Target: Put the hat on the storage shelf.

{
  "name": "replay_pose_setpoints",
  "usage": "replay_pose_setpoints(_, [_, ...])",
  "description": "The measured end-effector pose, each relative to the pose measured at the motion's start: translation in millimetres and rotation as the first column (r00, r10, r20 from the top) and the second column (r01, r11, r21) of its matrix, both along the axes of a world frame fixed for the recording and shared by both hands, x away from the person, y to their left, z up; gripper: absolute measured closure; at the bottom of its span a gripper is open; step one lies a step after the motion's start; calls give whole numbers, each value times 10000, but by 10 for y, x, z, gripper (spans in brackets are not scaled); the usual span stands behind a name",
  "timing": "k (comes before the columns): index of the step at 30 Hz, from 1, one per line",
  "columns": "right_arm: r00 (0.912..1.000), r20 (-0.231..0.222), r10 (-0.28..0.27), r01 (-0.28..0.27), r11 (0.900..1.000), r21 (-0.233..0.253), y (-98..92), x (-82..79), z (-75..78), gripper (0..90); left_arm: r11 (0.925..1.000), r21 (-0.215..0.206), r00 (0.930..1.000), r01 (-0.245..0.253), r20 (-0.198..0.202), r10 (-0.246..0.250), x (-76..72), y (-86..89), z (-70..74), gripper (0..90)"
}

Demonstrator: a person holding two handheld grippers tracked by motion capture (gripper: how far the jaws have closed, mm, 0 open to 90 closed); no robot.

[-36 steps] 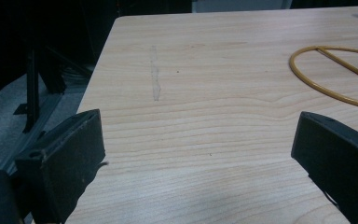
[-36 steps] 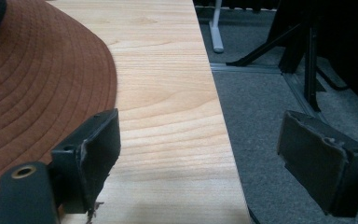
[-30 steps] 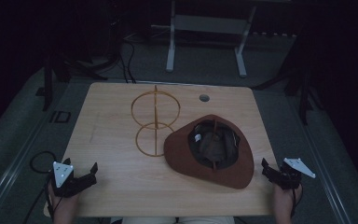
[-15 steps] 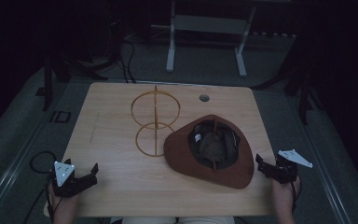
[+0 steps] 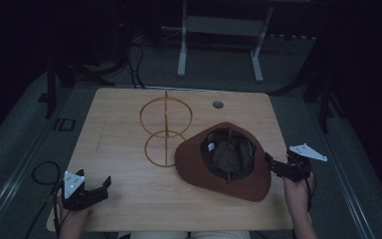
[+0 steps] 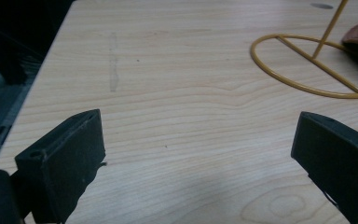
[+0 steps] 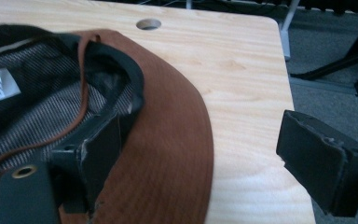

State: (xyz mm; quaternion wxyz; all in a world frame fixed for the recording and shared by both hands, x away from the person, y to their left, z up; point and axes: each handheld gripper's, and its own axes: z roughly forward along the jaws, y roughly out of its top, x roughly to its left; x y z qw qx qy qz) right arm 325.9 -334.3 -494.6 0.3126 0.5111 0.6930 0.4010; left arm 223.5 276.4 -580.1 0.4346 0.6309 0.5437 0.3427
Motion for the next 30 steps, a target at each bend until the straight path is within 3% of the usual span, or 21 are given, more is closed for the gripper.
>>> replay_pose_setpoints(2, [9999,-1,130,-130,9999,38,42,30,48,134,9994,323,9999,-134,-39,135,3,-4,-13,38])
replay_pose_setpoints(7, [9981,28,619,-620,9968,503,137,119,157,134,9996,274,9999,-83,-88,85,5,-16,-11,37])
replay_pose_setpoints(10, [9932,-287,1125,-1107,9921,586,202,206,202,133,10000,91,9998,28,-216,-26,6,-25,-5,37])
replay_pose_setpoints(13, [9875,-529,1482,-1449,9875,628,279,293,224,128,9998,184,9999,-33,-99,35,1,-33,0,37])
replay_pose_setpoints(21, [9757,-1090,1901,-1832,9806,702,458,546,160,124,9998,195,9997,20,-237,-15,8,-34,-12,37])
replay_pose_setpoints(25, [9686,-1651,1860,-1848,9825,227,524,683,31,118,10000,88,9997,-16,-253,19,-1,-24,2,38])
replay_pose_setpoints(28, [9578,-2134,1928,-1981,9802,-34,566,773,-66,107,10000,30,9996,8,-273,-8,-3,-21,2,38])
replay_pose_setpoints(30, [9575,-2290,1754,-1920,9800,-524,617,816,-114,108,10000,51,9993,47,-368,-45,0,-26,0,39])
